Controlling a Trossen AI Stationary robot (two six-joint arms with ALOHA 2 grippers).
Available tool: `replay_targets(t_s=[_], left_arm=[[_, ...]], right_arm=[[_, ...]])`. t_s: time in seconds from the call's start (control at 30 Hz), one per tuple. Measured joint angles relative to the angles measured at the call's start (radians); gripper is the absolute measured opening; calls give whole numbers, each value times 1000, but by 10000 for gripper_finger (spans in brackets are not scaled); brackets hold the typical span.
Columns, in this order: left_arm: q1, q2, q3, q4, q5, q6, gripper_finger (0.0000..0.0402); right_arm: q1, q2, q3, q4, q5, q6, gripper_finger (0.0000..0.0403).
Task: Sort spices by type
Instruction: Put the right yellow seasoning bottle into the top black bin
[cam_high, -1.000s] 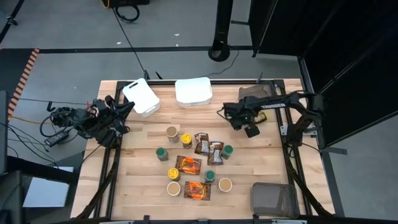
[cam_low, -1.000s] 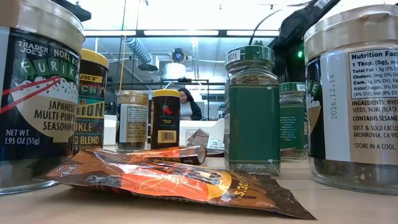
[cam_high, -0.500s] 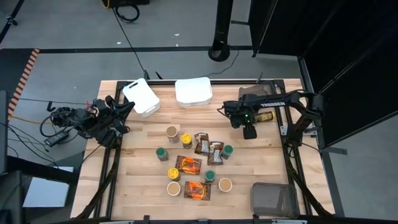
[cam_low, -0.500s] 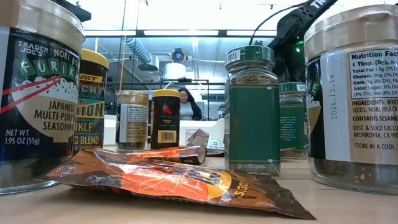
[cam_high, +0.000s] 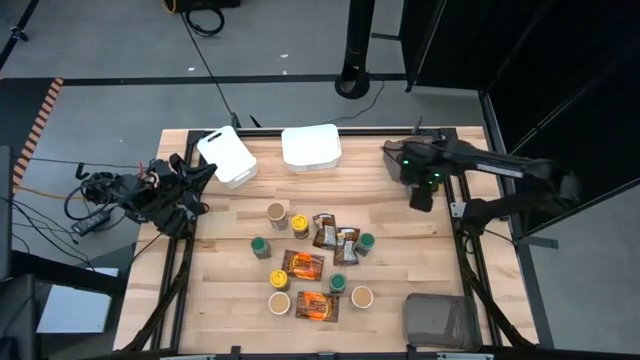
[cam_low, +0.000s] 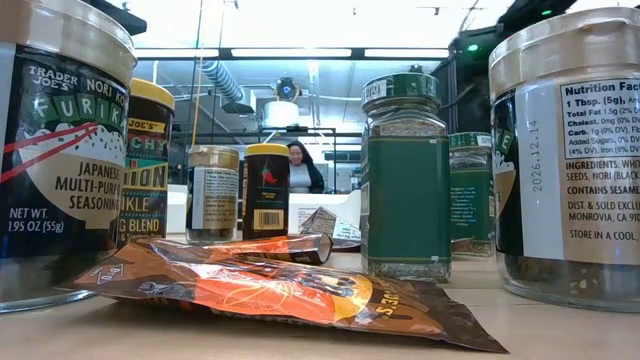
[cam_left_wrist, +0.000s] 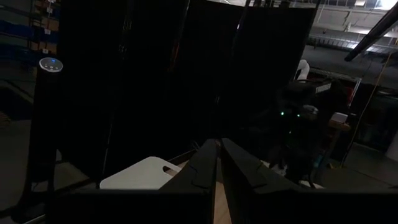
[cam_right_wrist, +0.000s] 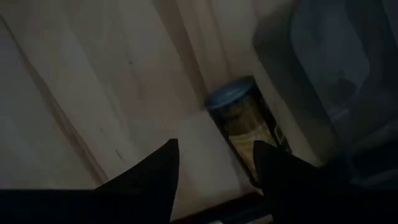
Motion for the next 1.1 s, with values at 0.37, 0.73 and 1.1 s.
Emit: replay_targets(t_s=[0.37,0.73,1.1], left_arm=[[0,0,0,-3,0,1,30],[0,0,0,-16,-2,0,41],[0,0,0,-50,-5,-7,41]], right_arm=[[-4,17,-110,7,100,-36,286],[-7,276,-122,73,213,-122,351],[1,474,-118,118,164,-16,249]])
